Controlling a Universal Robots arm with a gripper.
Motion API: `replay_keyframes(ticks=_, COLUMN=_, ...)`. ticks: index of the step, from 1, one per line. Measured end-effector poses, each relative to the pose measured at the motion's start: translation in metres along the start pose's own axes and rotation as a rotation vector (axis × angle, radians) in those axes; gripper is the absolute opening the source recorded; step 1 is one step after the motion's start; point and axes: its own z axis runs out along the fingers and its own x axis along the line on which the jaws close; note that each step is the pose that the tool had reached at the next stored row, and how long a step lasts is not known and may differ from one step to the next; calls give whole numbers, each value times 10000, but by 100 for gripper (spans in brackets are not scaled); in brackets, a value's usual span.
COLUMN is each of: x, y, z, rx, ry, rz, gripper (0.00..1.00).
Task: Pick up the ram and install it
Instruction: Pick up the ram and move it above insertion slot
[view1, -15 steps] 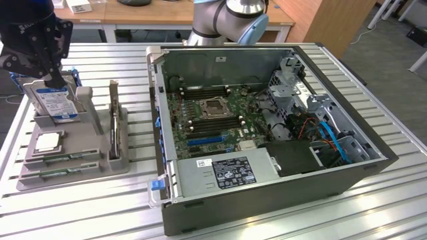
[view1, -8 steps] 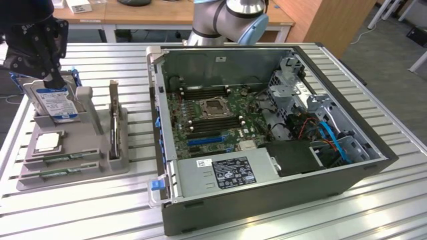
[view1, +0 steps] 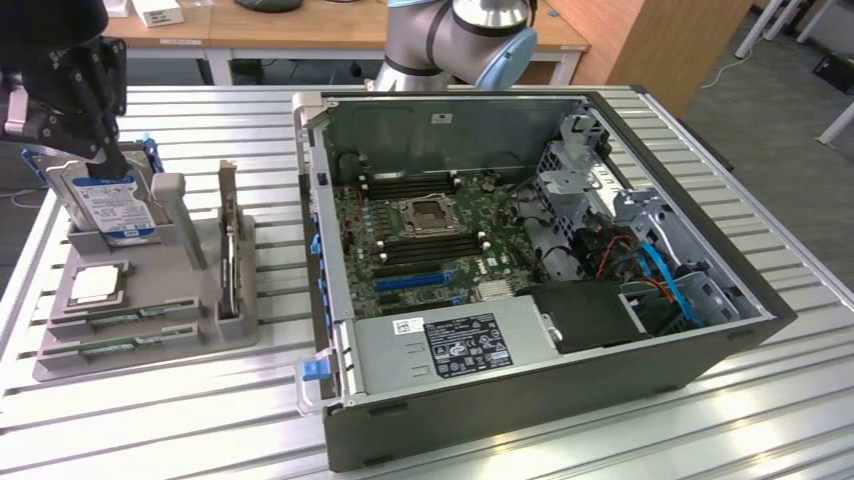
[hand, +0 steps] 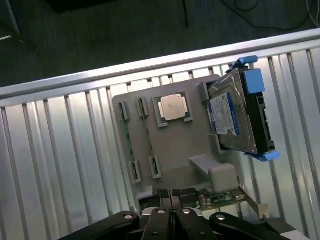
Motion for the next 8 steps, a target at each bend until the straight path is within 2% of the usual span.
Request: replay_keyframes(ticks=8, x=0, y=0, z=8, rx=-35, ry=63, rz=-1470, gripper=11)
